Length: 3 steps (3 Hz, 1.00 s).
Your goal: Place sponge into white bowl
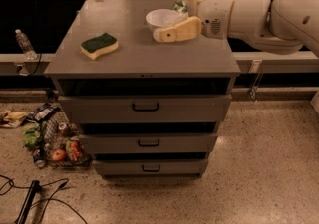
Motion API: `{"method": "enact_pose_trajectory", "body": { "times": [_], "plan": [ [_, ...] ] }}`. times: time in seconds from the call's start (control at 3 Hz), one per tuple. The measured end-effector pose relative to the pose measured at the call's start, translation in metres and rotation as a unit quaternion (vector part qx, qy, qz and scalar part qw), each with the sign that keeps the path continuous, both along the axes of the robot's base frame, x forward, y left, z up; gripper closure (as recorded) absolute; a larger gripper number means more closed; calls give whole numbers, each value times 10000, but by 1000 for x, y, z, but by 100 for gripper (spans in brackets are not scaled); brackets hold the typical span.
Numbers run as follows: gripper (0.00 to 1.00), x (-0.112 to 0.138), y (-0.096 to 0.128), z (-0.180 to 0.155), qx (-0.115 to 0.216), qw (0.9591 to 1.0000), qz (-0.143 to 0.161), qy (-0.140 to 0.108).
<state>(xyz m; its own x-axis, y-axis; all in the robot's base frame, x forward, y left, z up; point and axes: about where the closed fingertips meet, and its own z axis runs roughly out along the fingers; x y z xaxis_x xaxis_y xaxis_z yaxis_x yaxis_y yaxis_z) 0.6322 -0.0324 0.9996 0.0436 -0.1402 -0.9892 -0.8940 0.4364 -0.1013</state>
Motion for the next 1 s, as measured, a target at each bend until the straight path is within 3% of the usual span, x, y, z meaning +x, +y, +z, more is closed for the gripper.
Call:
{"method": "enact_pose_trajectory", "body": {
  "times": [0.33,0.67,1.0],
  "plan": [
    [0,22,60,-5,220,9990,373,116],
    [0,34,93,-17,185,9983,513,203],
    [0,50,118,-36,132,9992,229,312]
  ]
}}
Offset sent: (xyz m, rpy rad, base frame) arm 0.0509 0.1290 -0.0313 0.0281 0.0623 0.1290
